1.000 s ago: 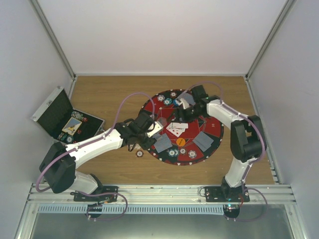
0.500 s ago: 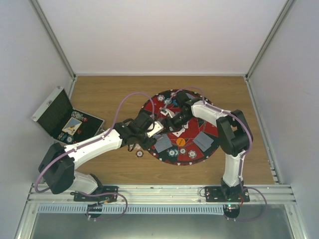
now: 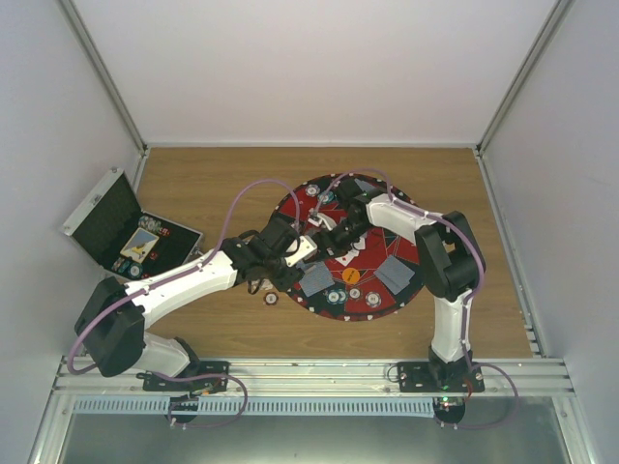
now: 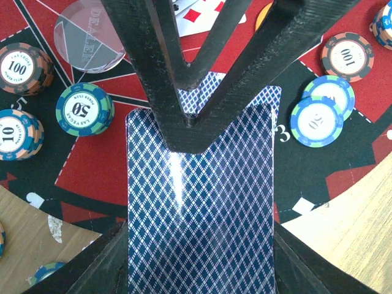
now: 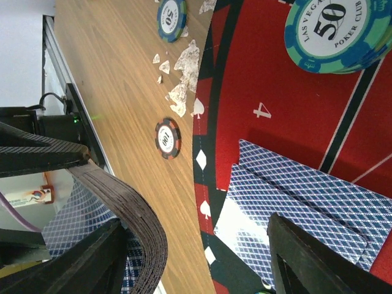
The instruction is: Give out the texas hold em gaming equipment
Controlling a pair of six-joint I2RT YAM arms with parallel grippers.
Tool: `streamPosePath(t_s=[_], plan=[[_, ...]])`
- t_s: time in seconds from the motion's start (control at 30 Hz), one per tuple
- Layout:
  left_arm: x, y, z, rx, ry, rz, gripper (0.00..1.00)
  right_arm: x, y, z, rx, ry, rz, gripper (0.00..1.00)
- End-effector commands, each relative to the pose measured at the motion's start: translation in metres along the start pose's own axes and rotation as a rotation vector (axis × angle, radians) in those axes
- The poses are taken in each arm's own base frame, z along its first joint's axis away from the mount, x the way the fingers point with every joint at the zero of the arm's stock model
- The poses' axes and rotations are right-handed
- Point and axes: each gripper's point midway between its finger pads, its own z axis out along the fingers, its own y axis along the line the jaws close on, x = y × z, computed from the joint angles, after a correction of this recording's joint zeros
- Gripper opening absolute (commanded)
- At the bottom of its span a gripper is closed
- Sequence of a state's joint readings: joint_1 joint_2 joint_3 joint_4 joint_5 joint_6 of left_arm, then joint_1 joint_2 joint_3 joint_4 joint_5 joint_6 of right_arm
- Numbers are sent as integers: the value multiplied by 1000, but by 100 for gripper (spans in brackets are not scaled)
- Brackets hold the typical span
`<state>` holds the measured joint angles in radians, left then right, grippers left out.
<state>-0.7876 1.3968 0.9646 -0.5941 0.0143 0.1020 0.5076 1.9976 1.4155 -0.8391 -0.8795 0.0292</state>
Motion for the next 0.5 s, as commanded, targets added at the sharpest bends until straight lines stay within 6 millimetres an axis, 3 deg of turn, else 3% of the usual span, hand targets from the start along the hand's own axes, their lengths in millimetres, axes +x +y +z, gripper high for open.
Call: streamPosePath(t_s=[0.0,0.47], plan=[[-12,1,-6,-3,-64,10,54,-1,-5,-3,20,2,-4,60],[-12,2,-7,-4,-64,10,54,2,-14,-23,22,-36,32,51]])
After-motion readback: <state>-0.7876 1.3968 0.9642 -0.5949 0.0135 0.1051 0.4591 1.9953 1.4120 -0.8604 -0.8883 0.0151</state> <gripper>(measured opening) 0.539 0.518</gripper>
